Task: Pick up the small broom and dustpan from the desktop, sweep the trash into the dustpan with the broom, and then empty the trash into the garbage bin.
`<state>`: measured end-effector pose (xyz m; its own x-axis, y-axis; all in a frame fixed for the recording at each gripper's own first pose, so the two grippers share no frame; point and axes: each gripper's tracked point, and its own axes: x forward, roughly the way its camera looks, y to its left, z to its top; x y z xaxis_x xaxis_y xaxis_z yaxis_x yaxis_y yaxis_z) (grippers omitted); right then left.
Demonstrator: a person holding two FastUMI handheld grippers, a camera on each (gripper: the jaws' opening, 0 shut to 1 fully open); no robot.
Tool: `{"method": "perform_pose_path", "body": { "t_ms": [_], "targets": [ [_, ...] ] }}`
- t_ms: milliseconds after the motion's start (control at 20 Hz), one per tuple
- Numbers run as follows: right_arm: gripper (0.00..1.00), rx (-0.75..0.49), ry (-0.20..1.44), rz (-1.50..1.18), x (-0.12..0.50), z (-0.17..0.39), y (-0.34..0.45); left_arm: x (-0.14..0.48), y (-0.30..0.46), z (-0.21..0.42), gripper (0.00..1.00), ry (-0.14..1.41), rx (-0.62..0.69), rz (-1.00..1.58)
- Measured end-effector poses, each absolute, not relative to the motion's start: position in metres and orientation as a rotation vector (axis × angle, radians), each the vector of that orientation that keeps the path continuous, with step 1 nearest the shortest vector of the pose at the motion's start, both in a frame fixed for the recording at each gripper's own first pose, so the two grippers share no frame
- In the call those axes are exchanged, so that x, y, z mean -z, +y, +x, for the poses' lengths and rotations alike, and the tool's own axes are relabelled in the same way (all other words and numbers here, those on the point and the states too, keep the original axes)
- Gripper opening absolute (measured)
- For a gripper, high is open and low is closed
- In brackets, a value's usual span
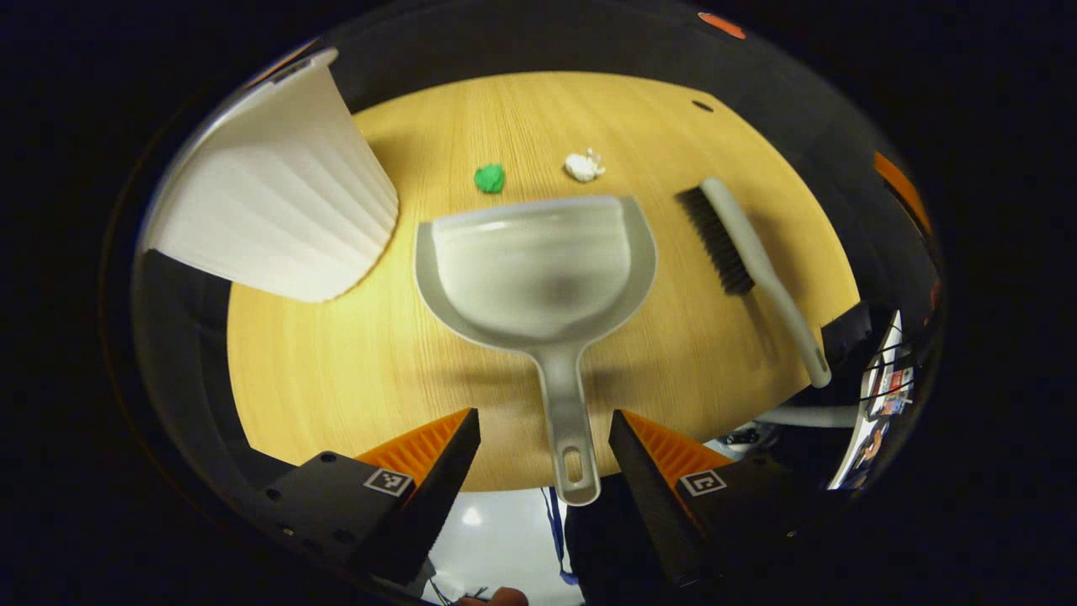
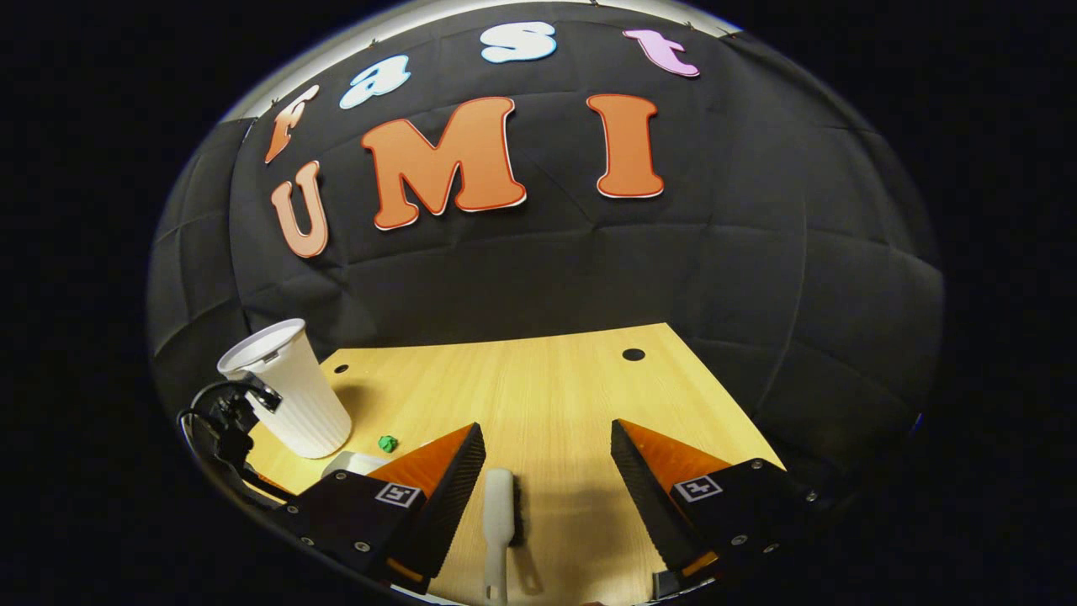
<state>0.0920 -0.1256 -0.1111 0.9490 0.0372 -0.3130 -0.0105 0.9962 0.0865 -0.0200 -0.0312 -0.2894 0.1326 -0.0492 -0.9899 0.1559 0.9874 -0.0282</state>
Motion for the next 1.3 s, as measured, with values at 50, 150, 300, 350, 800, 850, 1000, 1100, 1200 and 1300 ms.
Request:
{"method": "perform_pose_path", "body": {
  "t_ms": [50,150,300,350,800,850,1000,1100,1200,1300],
  "targets": [
    [0.94,-0.020,0.326,0.086,0.114,0.093,-0.128,0.290,-0.033,-0.011,1.00,1.476,0.142,0.064],
    [0.94,-0.015,0.349,0.094,0.122,0.094,-0.129,0.291,-0.038,0.009,1.00,1.558,0.092,0.013],
    [0.94,-0.013,0.372,0.095,0.128,0.098,-0.128,0.292,-0.046,0.019,1.00,1.649,0.047,-0.027],
    [0.94,-0.014,0.381,0.095,0.129,0.100,-0.128,0.295,-0.046,0.021,0.99,1.661,0.052,-0.018],
    [0.93,-0.054,0.394,0.091,0.122,0.109,-0.116,0.317,-0.057,0.026,0.78,1.683,0.022,-0.056],
    [0.93,-0.054,0.392,0.086,0.121,0.110,-0.116,0.317,-0.058,0.025,0.79,1.684,0.021,-0.066],
    [0.93,-0.059,0.407,0.093,0.125,0.109,-0.114,0.316,-0.061,0.022,0.49,1.704,0.038,-0.088],
    [0.93,-0.083,0.431,0.108,0.129,0.108,-0.108,0.318,-0.059,0.024,0.36,1.668,0.038,-0.062],
    [0.93,-0.113,0.489,0.119,0.141,0.106,-0.102,0.320,-0.049,0.028,0.34,1.618,0.042,-0.002],
    [0.93,-0.164,0.608,0.127,0.164,0.097,-0.092,0.320,-0.049,0.031,0.31,1.576,0.045,-0.007]
  ]
}}
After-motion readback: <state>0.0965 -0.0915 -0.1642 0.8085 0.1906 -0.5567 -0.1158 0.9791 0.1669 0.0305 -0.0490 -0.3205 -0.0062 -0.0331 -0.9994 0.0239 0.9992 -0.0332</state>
